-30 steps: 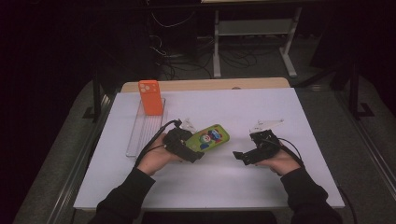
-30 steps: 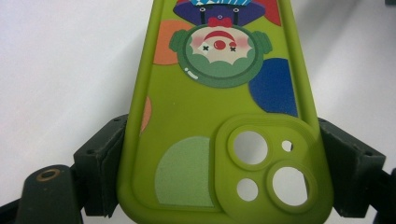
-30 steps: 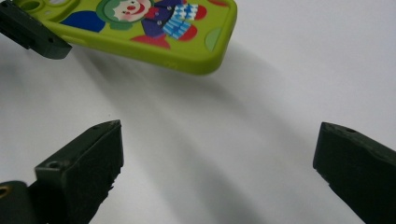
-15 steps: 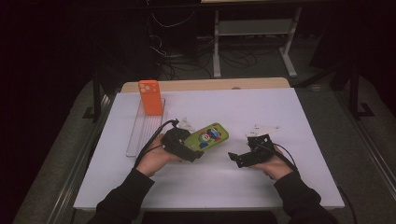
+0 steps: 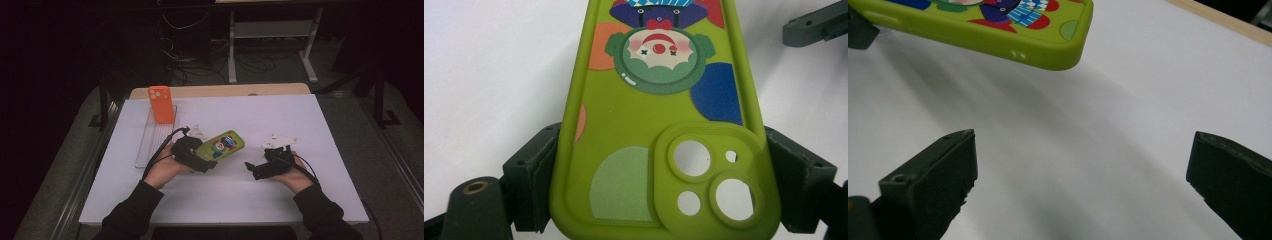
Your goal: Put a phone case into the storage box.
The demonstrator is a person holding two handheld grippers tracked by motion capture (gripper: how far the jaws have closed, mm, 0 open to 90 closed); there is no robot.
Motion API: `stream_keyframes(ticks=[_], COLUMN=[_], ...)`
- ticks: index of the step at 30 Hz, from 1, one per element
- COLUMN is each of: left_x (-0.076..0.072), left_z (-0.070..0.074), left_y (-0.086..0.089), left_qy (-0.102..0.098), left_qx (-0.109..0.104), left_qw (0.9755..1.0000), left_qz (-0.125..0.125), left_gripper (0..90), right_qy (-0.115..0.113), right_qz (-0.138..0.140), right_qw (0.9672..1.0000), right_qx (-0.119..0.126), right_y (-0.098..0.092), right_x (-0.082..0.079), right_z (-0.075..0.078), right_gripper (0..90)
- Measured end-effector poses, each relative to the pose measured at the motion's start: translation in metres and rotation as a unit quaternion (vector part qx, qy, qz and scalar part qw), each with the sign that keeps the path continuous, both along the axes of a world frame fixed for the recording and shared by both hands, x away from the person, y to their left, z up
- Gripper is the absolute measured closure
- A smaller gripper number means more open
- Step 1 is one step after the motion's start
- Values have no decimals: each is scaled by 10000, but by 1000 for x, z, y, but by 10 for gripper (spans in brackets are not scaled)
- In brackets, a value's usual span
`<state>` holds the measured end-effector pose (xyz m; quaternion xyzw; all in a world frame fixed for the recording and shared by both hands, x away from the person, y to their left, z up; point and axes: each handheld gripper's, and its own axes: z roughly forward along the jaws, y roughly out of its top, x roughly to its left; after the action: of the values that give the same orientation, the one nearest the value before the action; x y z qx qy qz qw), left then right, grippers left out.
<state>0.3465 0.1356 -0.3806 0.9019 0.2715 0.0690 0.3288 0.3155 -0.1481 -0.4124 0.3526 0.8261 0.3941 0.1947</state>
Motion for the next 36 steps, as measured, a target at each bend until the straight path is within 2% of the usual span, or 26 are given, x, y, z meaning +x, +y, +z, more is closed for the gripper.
stream_keyframes(ticks=[4, 6, 7, 12, 17, 19, 23, 25, 31, 33, 34, 36], left_x=[0, 0, -1, -1, -1, -1, -2, -2, -1, -1, -1, -1], left_z=[0, 0, 0, 0, 0, 0, 0, 0, 0, 0, 0, 0], left_y=[0, 0, -1, -1, -1, -1, -1, -1, -1, -1, -1, -1], left_qy=[17, -40, 20, 12, 29, 36, 25, 26, -9, -25, -20, -20], left_qx=[-38, -31, -54, -59, -60, -59, -33, -33, 28, 40, -29, 21], left_qw=[10000, 10000, 10000, 10000, 10000, 10000, 10000, 10000, 9999, 9999, 10000, 9999], left_qz=[27, -7, 30, -4, -8, -15, -32, -40, -109, -138, -78, -115], left_gripper=[155, 155, 155, 155, 155, 155, 155, 155, 155, 155, 155, 155], right_qy=[-218, -316, -310, -497, -713, -829, -1076, -1227, -1479, -1647, -1726, -1852], right_qz=[73, 85, 81, 70, 95, 138, 224, 266, 352, 421, 458, 510], right_qw=[9995, 9991, 9991, 9977, 9951, 9932, 9875, 9832, 9735, 9663, 9627, 9572], right_qx=[-204, -278, -286, -457, -673, -808, -1130, -1324, -1709, -1932, -2031, -2166], right_y=[2, 4, 4, 8, 11, 12, 15, 17, 21, 21, 22, 24], right_x=[-1, -3, -4, -7, -10, -11, -13, -14, -17, -18, -19, -20], right_z=[0, 1, 1, 1, 1, 1, 0, -1, -3, -4, -4, -4], right_gripper=[0, 0, 0, 0, 0, 0, 0, 0, 0, 0, 0, 0])
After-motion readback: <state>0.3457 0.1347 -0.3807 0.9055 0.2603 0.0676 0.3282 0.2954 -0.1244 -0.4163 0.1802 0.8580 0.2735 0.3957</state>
